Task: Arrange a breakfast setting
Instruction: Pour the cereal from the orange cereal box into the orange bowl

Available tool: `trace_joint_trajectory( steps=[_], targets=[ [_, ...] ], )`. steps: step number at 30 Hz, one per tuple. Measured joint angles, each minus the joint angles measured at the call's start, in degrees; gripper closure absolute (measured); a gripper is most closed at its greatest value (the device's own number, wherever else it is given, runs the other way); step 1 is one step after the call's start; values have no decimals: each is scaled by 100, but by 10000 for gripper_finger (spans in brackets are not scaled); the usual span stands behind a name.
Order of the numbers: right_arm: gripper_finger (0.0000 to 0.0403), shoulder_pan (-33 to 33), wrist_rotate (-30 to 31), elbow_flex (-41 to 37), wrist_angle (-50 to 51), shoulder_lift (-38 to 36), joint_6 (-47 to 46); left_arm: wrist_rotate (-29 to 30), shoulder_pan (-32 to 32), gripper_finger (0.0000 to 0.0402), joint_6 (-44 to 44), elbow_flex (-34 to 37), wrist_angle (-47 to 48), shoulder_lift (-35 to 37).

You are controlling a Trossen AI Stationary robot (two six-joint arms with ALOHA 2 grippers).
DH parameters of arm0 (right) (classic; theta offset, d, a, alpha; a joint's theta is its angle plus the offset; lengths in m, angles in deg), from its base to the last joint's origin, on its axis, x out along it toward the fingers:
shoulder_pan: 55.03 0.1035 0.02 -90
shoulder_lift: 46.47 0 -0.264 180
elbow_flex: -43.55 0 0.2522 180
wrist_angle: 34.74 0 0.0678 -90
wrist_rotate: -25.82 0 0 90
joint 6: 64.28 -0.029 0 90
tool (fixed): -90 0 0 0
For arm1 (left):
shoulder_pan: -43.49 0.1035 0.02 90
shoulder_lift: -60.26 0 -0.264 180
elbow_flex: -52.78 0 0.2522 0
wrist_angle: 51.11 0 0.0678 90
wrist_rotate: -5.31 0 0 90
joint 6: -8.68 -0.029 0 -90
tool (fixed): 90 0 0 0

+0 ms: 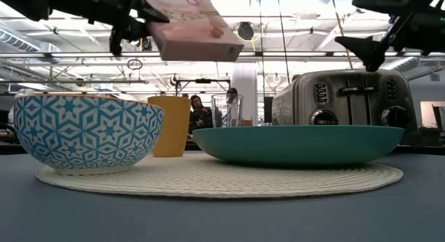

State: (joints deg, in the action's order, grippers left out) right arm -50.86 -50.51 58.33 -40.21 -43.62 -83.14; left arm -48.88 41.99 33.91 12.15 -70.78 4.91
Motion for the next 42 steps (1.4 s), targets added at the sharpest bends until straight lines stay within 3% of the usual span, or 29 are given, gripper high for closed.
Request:
trace_joint_trajectory(
  steps=[12, 21, 33, 42],
  targets=[
    [25, 6, -24, 0, -1573, 1255, 153, -303, -28, 277, -287, 0, -1766, -653],
    [25, 6, -23, 80, -3209, 2874, 218, -393, -25, 277, -287, 0, -1919, -738],
    [25, 6, -23, 1192, -3660, 4985, 353, -988, -52, 277, -728, -517, -2018, -878],
    [25, 6, -24, 2053, -4198, 6102, 484, -1528, -54, 277, -1066, -1288, -2000, -1514]
  ],
)
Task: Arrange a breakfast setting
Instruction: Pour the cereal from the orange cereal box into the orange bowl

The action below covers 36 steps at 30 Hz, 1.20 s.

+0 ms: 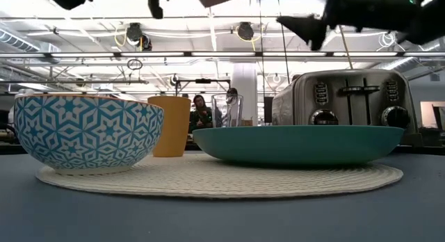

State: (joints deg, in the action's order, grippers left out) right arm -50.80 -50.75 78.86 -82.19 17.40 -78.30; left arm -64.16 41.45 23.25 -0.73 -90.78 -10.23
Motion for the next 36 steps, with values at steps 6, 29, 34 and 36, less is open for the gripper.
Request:
trace_joint_trajectory(
  steps=[6, 29, 34, 36],
  targets=[
    [25, 0, -13, 524, -113, 377, 203, -174, -64, 277, -275, -491, 19, -422],
    [25, -87, -614, 1400, -122, 561, 886, -313, -402, 277, -715, -930, -18, -648],
    [25, -87, -621, 1544, -113, 713, 876, -313, -409, 277, -718, -930, -17, -648],
    [25, -87, -621, 1660, -116, 886, 873, -313, -407, 277, -746, -930, -8, -648]
  ],
)
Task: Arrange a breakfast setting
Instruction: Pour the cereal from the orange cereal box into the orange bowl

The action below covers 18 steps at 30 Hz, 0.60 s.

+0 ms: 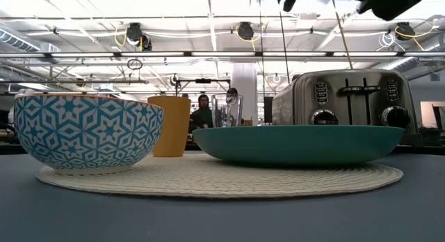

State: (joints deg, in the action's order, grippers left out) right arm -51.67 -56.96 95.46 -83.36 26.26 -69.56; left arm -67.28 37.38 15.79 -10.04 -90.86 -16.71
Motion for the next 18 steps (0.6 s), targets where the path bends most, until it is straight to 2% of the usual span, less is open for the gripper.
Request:
trace_joint_trajectory(
  steps=[4, 7, 18],
  targets=[
    [25, 2, -150, 320, -95, 475, 11, 2, 0, 277, -59, 2, 97, 0],
    [25, -2, -309, 501, -595, 763, 158, -21, -2, 277, -61, 1, 87, 20],
    [25, -7, -241, 908, -1916, 1462, 148, -38, -40, 277, -245, -2, 14, 16]
  ],
)
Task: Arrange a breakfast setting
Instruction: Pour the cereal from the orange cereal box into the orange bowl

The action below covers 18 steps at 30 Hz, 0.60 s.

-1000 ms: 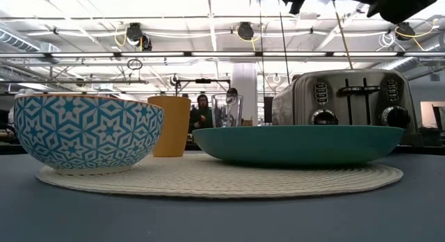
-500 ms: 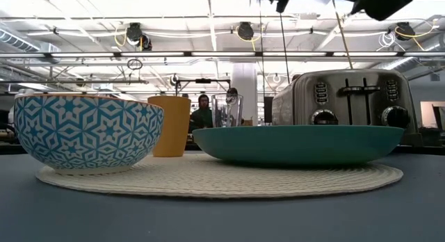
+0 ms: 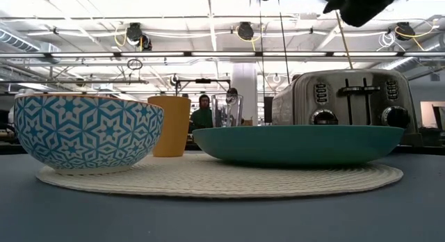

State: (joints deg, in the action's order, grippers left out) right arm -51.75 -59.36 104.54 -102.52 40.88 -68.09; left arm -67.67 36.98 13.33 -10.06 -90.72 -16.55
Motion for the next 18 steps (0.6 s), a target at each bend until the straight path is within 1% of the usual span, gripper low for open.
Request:
trace_joint_trajectory(
  steps=[6, 9, 13, 18],
  targets=[
    [25, -1, 3, 230, -17, 93, 43, 8, -2, 277, -7, 0, -60, 2],
    [25, -1, -2, 307, -7, 99, 205, 3, -4, 277, -27, 0, -67, 2],
    [25, -11, 0, 327, 53, 93, 423, 3, -6, 277, -25, 0, -57, -1],
    [25, -63, -17, 327, 66, 90, 418, 34, -2, 277, -128, 0, -19, -1]
  ],
)
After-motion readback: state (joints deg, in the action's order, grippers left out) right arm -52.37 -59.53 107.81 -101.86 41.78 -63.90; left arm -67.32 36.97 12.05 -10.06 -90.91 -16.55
